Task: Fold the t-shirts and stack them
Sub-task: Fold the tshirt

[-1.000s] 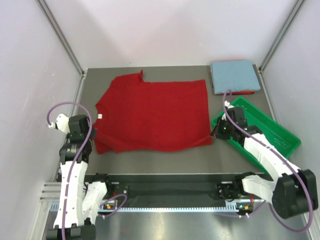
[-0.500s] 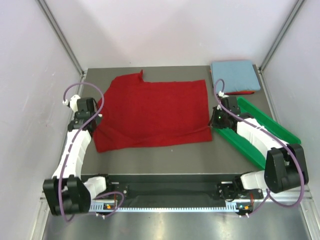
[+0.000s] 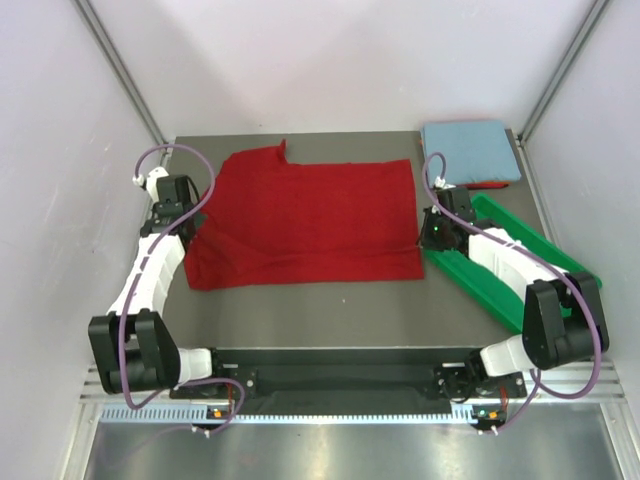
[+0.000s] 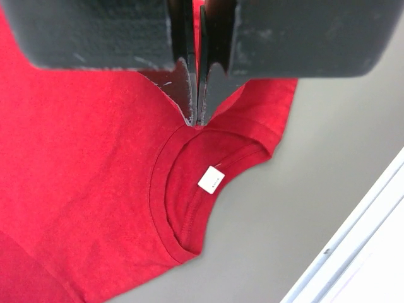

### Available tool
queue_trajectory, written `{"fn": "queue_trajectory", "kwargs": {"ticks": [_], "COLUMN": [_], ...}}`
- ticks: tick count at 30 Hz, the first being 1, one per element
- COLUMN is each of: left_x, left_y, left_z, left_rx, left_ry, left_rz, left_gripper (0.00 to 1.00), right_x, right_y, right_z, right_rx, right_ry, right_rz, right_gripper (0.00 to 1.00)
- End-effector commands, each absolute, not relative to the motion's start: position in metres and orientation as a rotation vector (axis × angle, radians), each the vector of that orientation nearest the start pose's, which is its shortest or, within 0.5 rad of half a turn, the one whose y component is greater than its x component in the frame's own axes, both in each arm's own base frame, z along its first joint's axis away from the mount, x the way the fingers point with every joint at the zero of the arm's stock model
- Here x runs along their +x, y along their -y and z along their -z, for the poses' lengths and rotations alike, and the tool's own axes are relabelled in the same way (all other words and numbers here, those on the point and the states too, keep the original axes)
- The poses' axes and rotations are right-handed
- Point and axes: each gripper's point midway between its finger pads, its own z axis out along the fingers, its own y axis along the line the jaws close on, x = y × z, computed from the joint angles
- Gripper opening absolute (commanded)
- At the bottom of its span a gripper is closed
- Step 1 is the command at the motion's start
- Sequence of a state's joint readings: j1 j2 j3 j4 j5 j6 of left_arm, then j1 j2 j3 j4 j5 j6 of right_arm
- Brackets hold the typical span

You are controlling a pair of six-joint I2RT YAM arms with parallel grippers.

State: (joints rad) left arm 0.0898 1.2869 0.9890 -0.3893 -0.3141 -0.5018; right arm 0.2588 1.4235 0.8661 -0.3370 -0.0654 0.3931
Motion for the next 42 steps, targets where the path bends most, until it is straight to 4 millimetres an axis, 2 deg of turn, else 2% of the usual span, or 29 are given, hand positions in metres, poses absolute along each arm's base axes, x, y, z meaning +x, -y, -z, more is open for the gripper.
{"fn": "queue_trajectory", "kwargs": {"ticks": [1, 7, 14, 17, 22, 35, 42], "left_x": [0.39, 0.4, 0.407, 0.411, 0.421, 0.444, 0.455], "left_y": [-0.069, -0.073, -0.076, -0.077, -0.072, -0.073, -0.069], "left_z": [-0.194, -0.193, -0.179, -0.177, -0.175, -0.179, -0.172], "left_rx": [-0.743, -0.721, -0.72, -0.724, -0.714, -0.714, -0.704], "left_ry": [-1.975, -1.97, -1.994, -1.995, -2.0, -1.991, -2.014], "left_rz": [-0.088, -0.111, -0.127, -0.128, -0.083, -0.071, -0.049], "left_gripper": [0.0, 0.0, 0.0, 0.0, 0.0, 0.0, 0.0], "right_x": [0.354, 0.358, 0.363, 0.365, 0.367, 0.374, 0.379], "right_y": [-0.113, -0.11, -0.109, -0.101, -0.097, -0.097, -0.094], "right_z": [-0.106, -0.104, -0.1, -0.1, -0.103, -0.102, -0.099], "right_rx": [0.143, 0.155, 0.169, 0.197, 0.212, 0.223, 0.235], "right_ry": [-2.386, -2.385, -2.391, -2.381, -2.368, -2.366, -2.372], "right_rz": [-0.332, -0.32, -0.309, -0.269, -0.26, -0.259, -0.25], "right_gripper": [0.0, 0.0, 0.0, 0.0, 0.0, 0.0, 0.0]}}
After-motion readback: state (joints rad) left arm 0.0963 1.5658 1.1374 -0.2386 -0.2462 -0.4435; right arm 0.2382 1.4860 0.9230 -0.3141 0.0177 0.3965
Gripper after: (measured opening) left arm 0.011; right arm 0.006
